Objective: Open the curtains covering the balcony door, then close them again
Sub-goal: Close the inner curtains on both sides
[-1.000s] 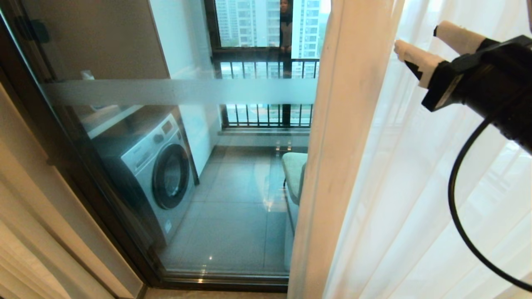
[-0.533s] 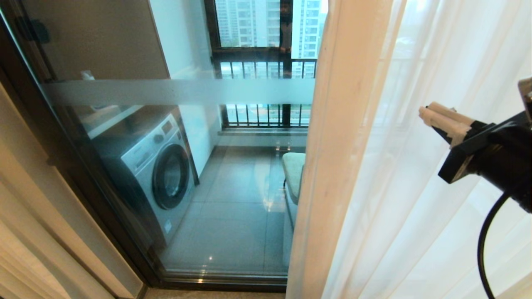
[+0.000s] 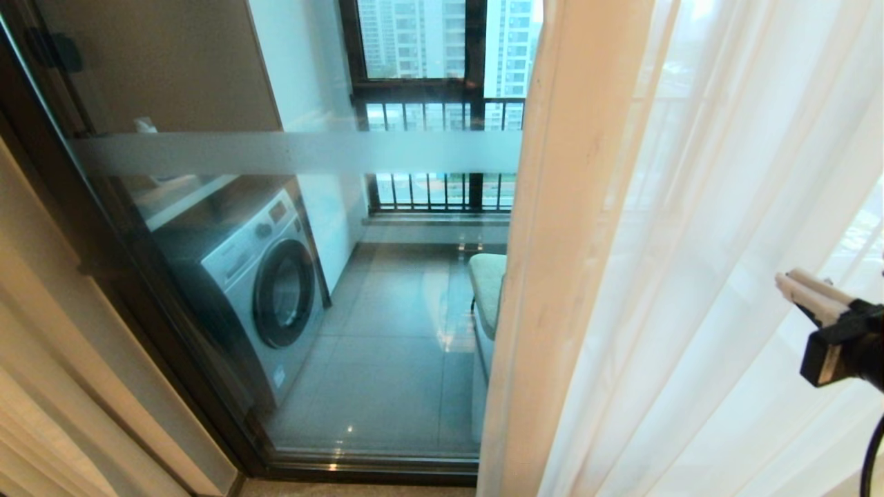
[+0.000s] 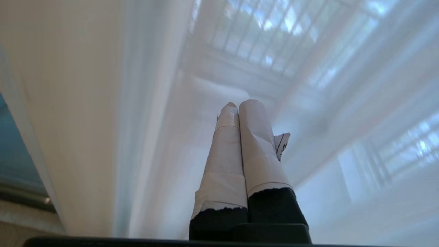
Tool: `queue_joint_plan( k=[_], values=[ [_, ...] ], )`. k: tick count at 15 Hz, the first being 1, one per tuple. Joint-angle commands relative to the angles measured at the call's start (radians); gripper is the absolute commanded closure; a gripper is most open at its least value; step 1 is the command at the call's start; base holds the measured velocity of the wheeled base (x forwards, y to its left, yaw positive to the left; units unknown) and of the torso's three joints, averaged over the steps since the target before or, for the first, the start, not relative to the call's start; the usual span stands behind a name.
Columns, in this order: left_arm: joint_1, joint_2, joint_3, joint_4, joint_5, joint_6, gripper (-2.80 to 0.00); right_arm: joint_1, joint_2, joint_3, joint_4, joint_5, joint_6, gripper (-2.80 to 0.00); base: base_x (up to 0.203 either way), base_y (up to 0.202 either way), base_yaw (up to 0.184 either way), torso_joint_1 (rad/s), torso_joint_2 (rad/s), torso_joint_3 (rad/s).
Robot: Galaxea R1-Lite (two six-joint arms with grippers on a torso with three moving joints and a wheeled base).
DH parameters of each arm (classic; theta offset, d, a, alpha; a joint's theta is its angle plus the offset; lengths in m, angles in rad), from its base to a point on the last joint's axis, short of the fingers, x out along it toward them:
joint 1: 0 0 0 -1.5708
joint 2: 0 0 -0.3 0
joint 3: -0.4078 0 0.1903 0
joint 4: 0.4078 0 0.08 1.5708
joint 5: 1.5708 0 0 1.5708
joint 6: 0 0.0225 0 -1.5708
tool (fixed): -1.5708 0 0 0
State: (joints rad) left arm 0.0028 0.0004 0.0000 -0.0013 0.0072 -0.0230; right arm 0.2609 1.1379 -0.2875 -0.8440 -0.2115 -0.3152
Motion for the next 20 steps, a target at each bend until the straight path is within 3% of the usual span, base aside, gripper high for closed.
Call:
queue_joint_plan(
  k=[1, 6, 11, 14, 20],
  values=[
    [0.000, 0.000, 0.000, 0.000, 0.000, 0.000, 0.00, -0.085, -0.119, 0.119, 0.021, 0.001, 0.024, 0.00, 0.000, 0.000, 0.000, 0.000, 0.00, 0.000],
    [0.000, 0.000, 0.000, 0.000, 0.000, 0.000, 0.00, -0.148, -0.374, 0.203, 0.247, 0.030, 0.088, 0.00, 0.000, 0.000, 0.000, 0.000, 0.00, 0.000],
    [0.000, 0.000, 0.000, 0.000, 0.000, 0.000, 0.00, -0.162, -0.675, 0.218, 0.535, 0.028, 0.096, 0.00, 0.000, 0.000, 0.000, 0.000, 0.00, 0.000],
    [0.000, 0.000, 0.000, 0.000, 0.000, 0.000, 0.00, -0.220, -0.803, 0.224, 0.692, 0.039, 0.093, 0.00, 0.000, 0.000, 0.000, 0.000, 0.00, 0.000],
    [0.000, 0.000, 0.000, 0.000, 0.000, 0.000, 0.00, -0.251, -1.043, 0.282, 0.797, 0.226, 0.100, 0.00, 0.000, 0.000, 0.000, 0.000, 0.00, 0.000]
  ],
)
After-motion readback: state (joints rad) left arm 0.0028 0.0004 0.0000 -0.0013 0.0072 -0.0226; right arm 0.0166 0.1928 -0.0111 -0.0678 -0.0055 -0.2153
